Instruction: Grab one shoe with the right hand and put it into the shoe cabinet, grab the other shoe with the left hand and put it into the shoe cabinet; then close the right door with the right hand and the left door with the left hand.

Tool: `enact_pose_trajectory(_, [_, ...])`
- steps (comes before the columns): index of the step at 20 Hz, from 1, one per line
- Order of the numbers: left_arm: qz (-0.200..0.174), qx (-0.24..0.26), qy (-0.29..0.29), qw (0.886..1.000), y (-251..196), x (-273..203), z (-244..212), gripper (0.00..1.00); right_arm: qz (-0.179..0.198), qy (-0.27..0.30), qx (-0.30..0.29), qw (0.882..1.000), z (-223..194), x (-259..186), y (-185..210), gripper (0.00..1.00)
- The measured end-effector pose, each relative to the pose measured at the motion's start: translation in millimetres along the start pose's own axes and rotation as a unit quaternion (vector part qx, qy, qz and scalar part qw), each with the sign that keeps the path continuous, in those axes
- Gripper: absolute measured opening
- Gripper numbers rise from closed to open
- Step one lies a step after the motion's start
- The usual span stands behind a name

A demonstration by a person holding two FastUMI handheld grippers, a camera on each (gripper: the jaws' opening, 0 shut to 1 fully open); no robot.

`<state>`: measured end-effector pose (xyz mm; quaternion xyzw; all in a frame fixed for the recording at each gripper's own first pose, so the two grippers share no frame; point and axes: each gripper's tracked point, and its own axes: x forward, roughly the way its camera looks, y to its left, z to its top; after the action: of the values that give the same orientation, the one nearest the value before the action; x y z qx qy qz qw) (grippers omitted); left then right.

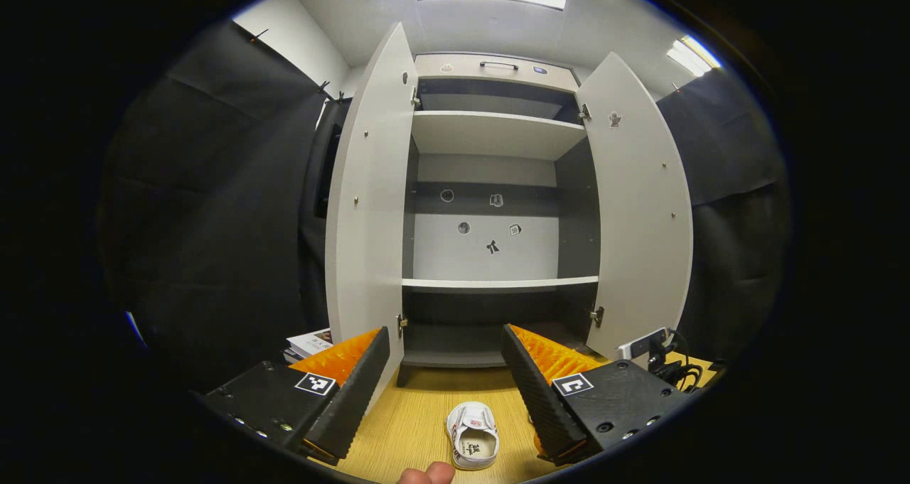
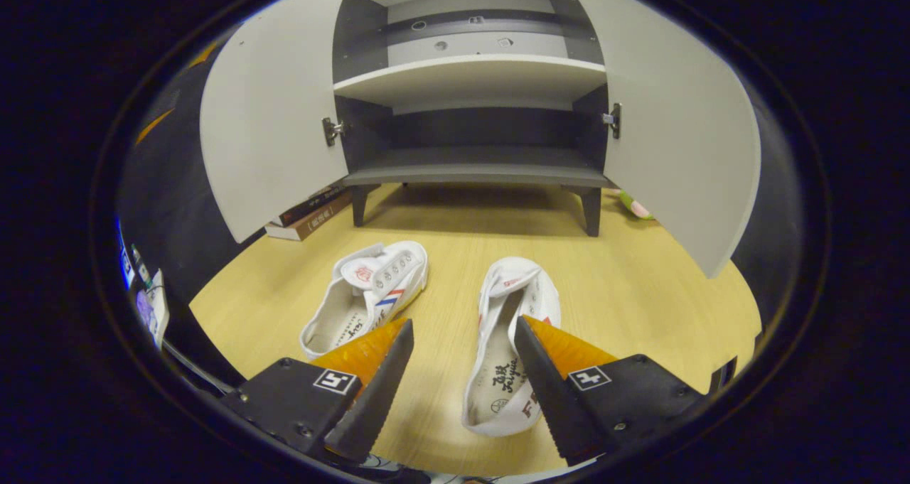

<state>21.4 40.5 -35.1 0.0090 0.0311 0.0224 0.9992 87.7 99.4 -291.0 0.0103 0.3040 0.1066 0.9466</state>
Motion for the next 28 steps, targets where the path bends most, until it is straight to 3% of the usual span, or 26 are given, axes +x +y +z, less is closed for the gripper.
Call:
enact_pose_trajectory(7, [0.004, -0.001, 0.006, 1.000, 5.7, 5.7, -6.9, 0.95, 0.000, 0.029, -0.005, 1.000, -13.2, 31.2, 1.2, 0.86])
enact_pose_trajectory(8, [0.004, -0.001, 0.007, 1.000, 6.3, 5.8, -8.0, 0.95, -0.001, 0.033, -0.007, 0.999, -15.9, 36.1, 0.9, 0.77])
enact_pose_trajectory(9, [0.004, -0.001, 0.008, 1.000, 6.5, 6.5, -9.1, 0.95, -0.004, 0.038, -0.008, 0.999, -17.4, 41.1, 0.4, 0.79])
enact_pose_trajectory(11, [0.005, 0.003, 0.009, 1.000, 7.3, 6.9, -9.9, 0.95, 0.000, 0.043, -0.009, 0.999, -19.5, 50.1, 1.1, 0.74])
enact_pose_trajectory(15, [0.008, 0.003, 0.014, 1.000, 11.0, 8.7, -14.4, 0.95, -0.027, 0.042, -0.024, 0.998, -18.8, 63.6, -7.5, 0.63])
enact_pose_trajectory(19, [0.012, 0.004, 0.020, 1.000, 13.6, 9.1, -19.4, 0.95, -0.054, 0.038, -0.017, 0.998, -16.4, 70.3, -21.4, 0.35])
enact_pose_trajectory(20, [0.012, 0.004, 0.021, 1.000, 13.8, 9.0, -19.7, 0.95, -0.054, 0.037, -0.010, 0.998, -15.9, 71.4, -22.7, 0.17])
enact_pose_trajectory(22, [0.013, 0.005, 0.023, 1.000, 14.6, 8.8, -21.1, 0.95, -0.052, 0.033, -0.010, 0.998, -15.9, 73.0, -24.7, 0.07])
enact_pose_trajectory(23, [0.013, 0.004, 0.024, 1.000, 14.5, 9.2, -22.0, 0.95, -0.053, 0.030, -0.015, 0.998, -14.4, 68.9, -26.3, 0.10])
enact_pose_trajectory(24, [0.013, 0.004, 0.024, 1.000, 15.0, 9.9, -22.4, 0.95, -0.051, 0.027, -0.017, 0.998, -14.5, 71.3, -26.8, 0.05])
enact_pose_trajectory(28, [0.013, 0.003, 0.023, 1.000, 14.6, 10.0, -23.2, 0.95, -0.068, -0.009, -0.044, 0.997, -1.1, 62.9, -35.7, 0.04])
